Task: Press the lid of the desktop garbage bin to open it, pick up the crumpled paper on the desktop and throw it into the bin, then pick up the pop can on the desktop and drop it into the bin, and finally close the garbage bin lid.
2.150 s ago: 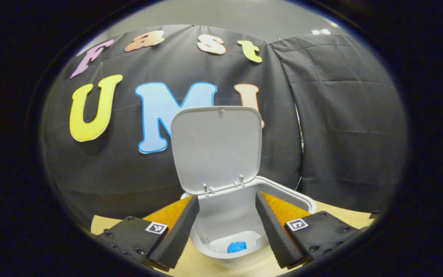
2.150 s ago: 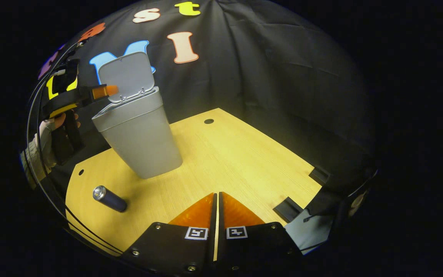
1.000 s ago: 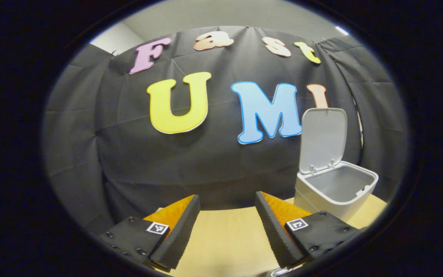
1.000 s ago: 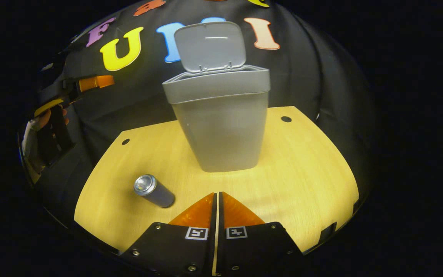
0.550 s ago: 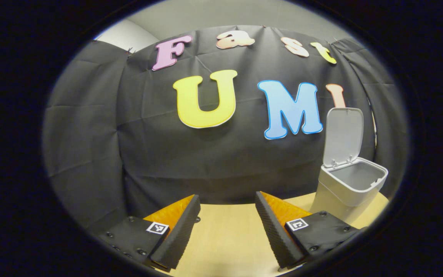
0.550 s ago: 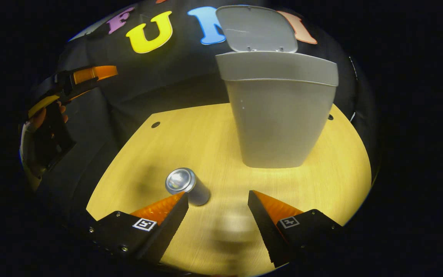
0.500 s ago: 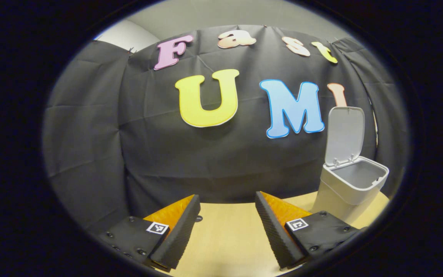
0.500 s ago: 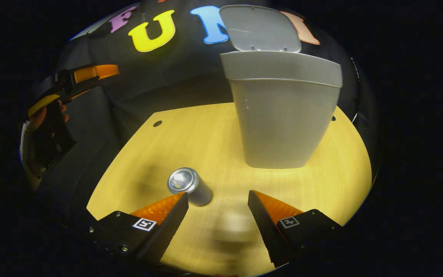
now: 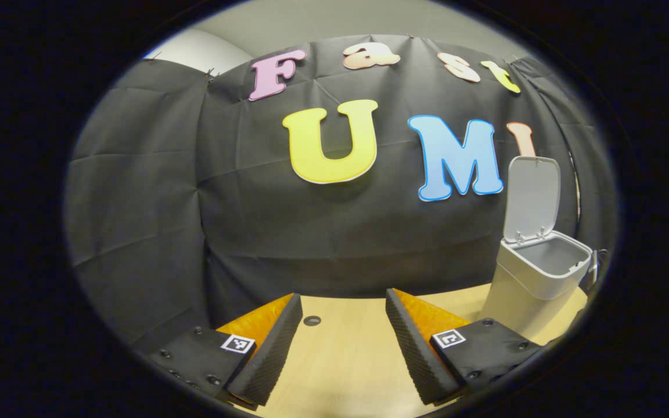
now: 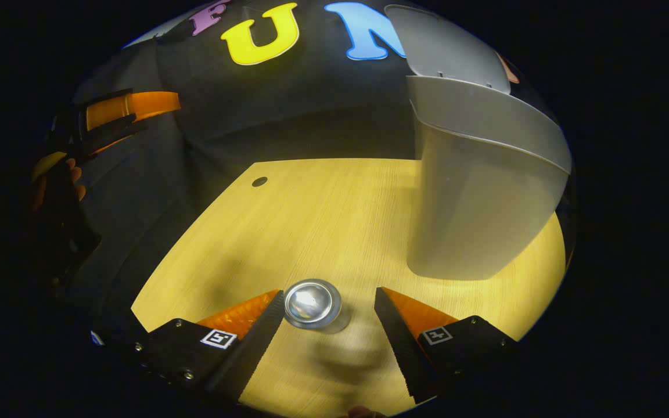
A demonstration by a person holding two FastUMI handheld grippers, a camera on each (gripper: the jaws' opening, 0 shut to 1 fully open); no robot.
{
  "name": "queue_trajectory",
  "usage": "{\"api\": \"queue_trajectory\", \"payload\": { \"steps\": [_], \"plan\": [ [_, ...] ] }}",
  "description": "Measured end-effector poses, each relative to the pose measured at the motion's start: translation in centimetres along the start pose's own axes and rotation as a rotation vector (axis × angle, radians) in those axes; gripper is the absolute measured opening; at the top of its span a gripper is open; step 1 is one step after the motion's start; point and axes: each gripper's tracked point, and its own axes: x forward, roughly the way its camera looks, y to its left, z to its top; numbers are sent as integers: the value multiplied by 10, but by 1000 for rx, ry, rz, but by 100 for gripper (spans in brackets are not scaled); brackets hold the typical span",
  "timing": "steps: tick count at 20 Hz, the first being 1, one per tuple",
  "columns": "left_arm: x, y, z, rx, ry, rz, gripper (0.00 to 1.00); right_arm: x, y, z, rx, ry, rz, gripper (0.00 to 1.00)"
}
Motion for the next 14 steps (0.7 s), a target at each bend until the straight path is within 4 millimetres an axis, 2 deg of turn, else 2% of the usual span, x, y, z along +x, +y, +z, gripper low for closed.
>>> {"api": "queue_trajectory", "payload": {
  "steps": [2,4,5,6,9,11,12,14],
  "plan": [
    [-4,9,-2,-1,5,21,84,7,8,-2,-26,17,22,99],
    [-9,20,-4,-3,12,45,100,15,13,-8,-55,47,26,100],
    [-11,25,-5,-4,16,55,95,18,14,-10,-65,61,28,100],
    [-12,30,-7,-4,18,65,100,21,14,-14,-75,75,19,100],
    [-17,42,-12,-5,28,85,100,24,13,-19,-112,100,-1,100],
    [-19,44,-12,-12,30,89,100,23,13,-15,-146,91,-5,92],
    [-18,44,-12,-14,29,89,84,21,13,-8,-154,70,0,84],
    [-16,38,-12,-15,27,81,84,10,15,11,-171,17,11,84]
  ]
}}
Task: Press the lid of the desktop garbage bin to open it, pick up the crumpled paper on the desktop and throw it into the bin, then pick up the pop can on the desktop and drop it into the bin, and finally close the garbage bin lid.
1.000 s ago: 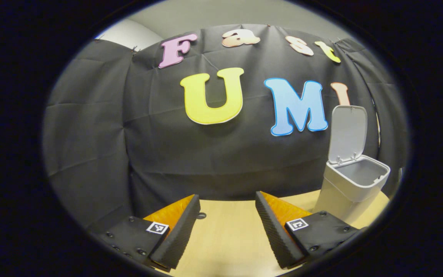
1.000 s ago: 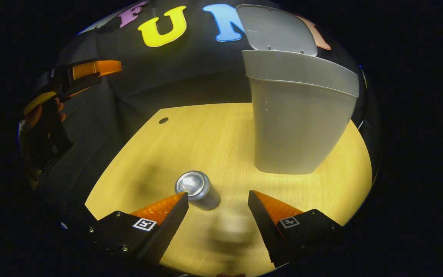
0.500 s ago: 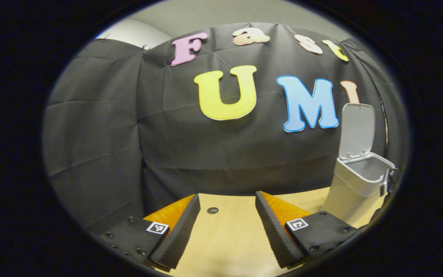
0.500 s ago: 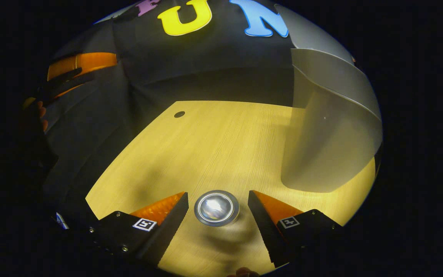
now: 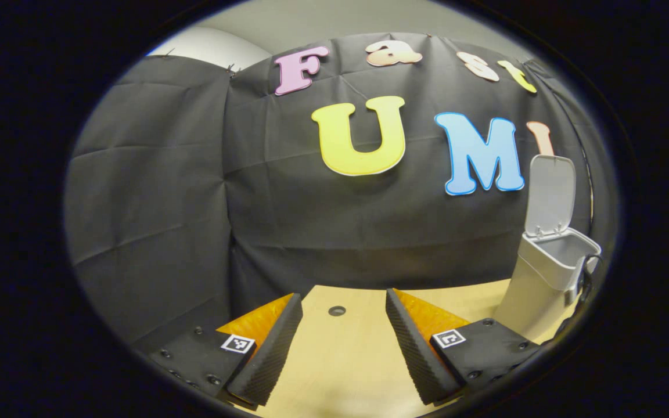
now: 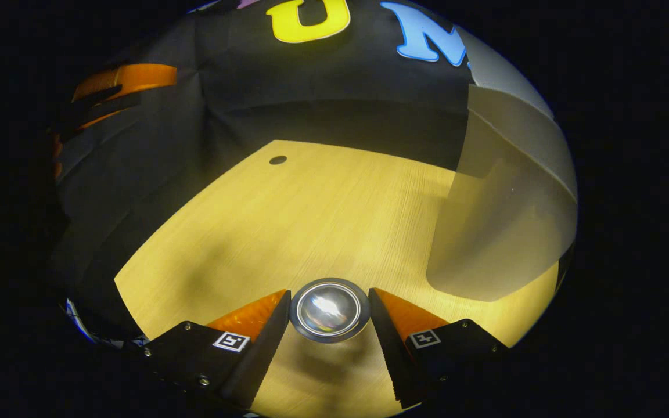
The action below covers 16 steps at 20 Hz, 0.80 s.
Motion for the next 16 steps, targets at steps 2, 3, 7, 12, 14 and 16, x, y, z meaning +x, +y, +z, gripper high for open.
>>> {"api": "queue_trajectory", "payload": {
  "steps": [2,3,7,12,14,16],
  "plan": [
    [1,-6,3,1,-6,-12,95,-17,4,26,-17,-66,-3,84],
    [0,-9,3,3,-8,-18,95,-28,7,39,-23,-100,-5,84],
    [0,-20,8,7,-20,-43,95,-56,7,98,-14,-239,-10,84],
    [3,-29,9,1,-24,-64,100,-99,-6,165,47,-399,-28,84],
    [5,-35,9,0,-26,-76,100,-123,-17,190,68,-481,-58,84],
    [7,-41,10,1,-30,-85,100,-144,-29,212,99,-547,-85,84]
  ]
}}
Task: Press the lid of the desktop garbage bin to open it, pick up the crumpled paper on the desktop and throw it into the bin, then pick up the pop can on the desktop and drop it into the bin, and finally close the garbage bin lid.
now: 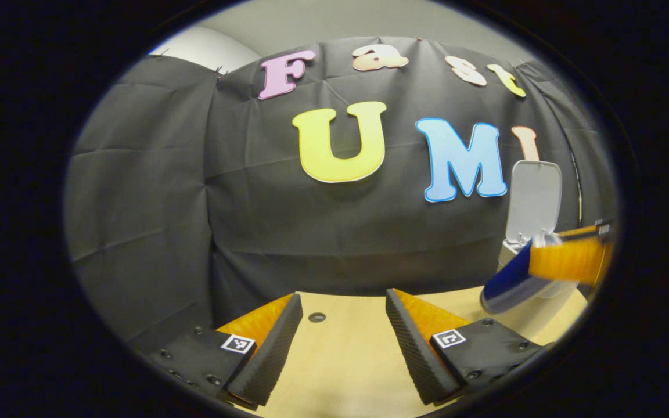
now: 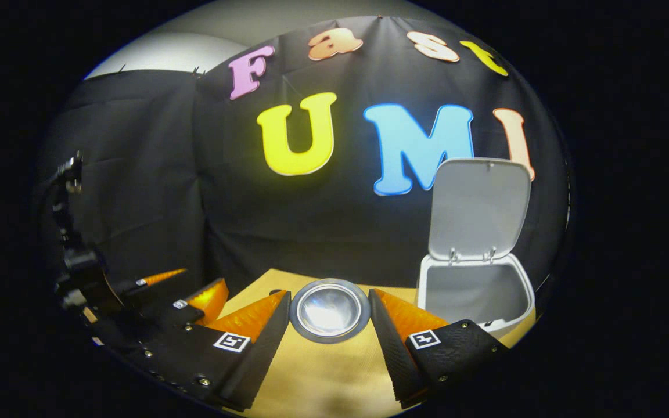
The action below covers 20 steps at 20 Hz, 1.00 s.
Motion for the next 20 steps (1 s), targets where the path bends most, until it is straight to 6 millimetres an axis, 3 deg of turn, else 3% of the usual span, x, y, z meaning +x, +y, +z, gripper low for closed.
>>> {"api": "queue_trajectory", "payload": {
  "steps": [4,8,10,15,16,17,19,20],
  "plan": [
    [5,-11,1,-4,-3,-22,98,-16,-33,57,15,-131,-81,84],
    [6,-16,4,-4,-8,-46,95,-27,-77,86,17,-207,-177,84],
    [13,-25,6,1,-9,-57,100,-28,-99,92,12,-222,-225,83],
    [19,-33,1,-4,8,-66,98,-25,-142,94,36,-229,-312,83],
    [21,-33,1,-5,12,-66,100,-24,-148,93,38,-226,-323,83],
    [23,-35,1,-6,15,-65,95,-22,-153,91,39,-221,-331,84],
    [27,-32,-1,-4,19,-60,100,-16,-162,85,42,-206,-342,84],
    [28,-32,-2,-4,22,-56,95,-13,-165,82,45,-196,-345,84]
  ]
}}
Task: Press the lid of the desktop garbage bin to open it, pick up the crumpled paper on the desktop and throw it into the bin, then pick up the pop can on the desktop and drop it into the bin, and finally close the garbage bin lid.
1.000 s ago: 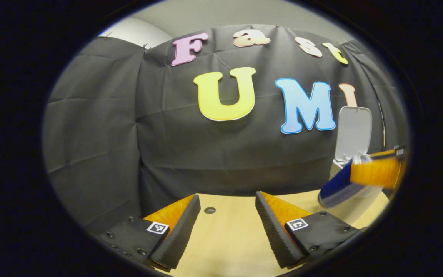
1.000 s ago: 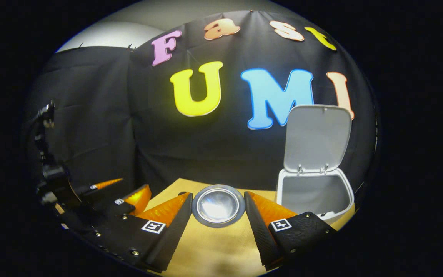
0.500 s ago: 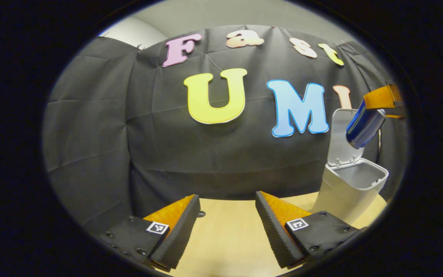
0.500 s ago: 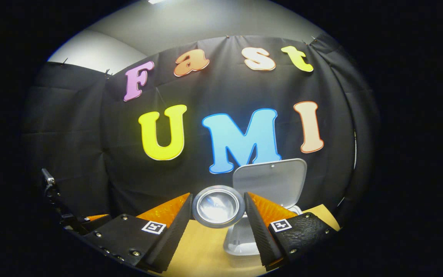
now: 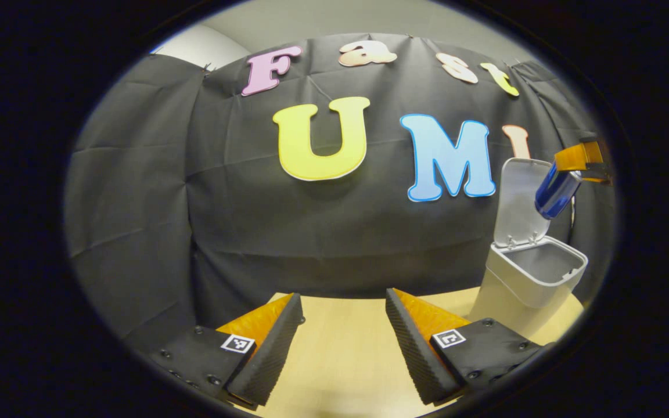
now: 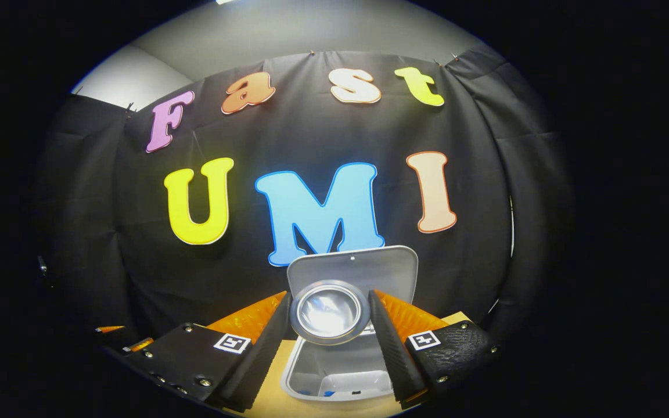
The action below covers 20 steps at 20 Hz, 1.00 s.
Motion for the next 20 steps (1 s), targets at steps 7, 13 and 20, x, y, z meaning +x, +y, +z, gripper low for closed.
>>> {"api": "queue_trajectory", "payload": {
  "steps": [7,13,20],
  "plan": [
    [8,2,-8,3,23,12,100,21,-3,-22,-1,53,-2,84],
    [11,-2,-9,5,30,-1,100,31,-8,-41,27,107,-23,100],
    [15,-4,-11,6,33,-6,100,31,-10,-38,41,93,-18,99]
  ]
}}
